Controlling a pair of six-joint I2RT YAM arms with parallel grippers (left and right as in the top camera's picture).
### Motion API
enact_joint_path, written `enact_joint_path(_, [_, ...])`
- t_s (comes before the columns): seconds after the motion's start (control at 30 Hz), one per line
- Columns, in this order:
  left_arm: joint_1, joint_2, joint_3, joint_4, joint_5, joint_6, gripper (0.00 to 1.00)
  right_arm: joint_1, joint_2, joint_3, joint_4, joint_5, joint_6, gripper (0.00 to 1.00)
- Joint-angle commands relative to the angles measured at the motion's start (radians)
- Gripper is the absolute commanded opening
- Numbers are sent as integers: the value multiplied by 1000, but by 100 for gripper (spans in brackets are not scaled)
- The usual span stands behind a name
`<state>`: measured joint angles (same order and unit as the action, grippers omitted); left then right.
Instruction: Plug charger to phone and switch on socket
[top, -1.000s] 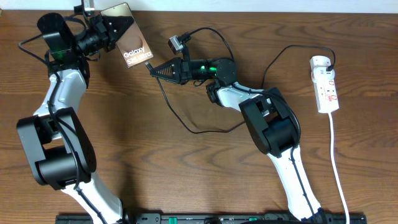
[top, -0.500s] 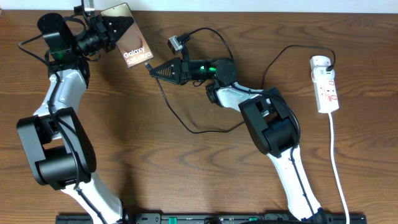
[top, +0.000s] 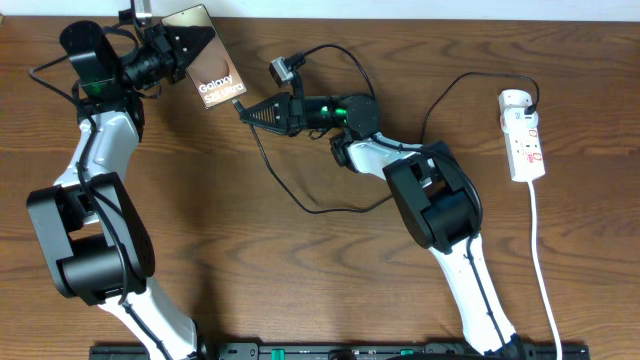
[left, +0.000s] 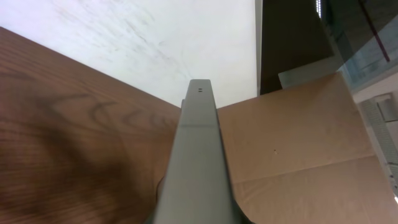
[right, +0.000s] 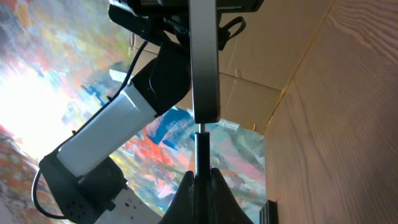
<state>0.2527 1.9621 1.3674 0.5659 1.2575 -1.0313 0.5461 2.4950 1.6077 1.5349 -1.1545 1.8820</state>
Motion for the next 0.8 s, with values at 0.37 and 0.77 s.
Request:
enact_joint_path(0.37, [-28,-3,2,11,-13,5,7,11,-21,21,40,20,10,1])
enact_joint_path(0.77, [-29,-3,2,11,-12,1,7,11,-21,21,40,20,10,1])
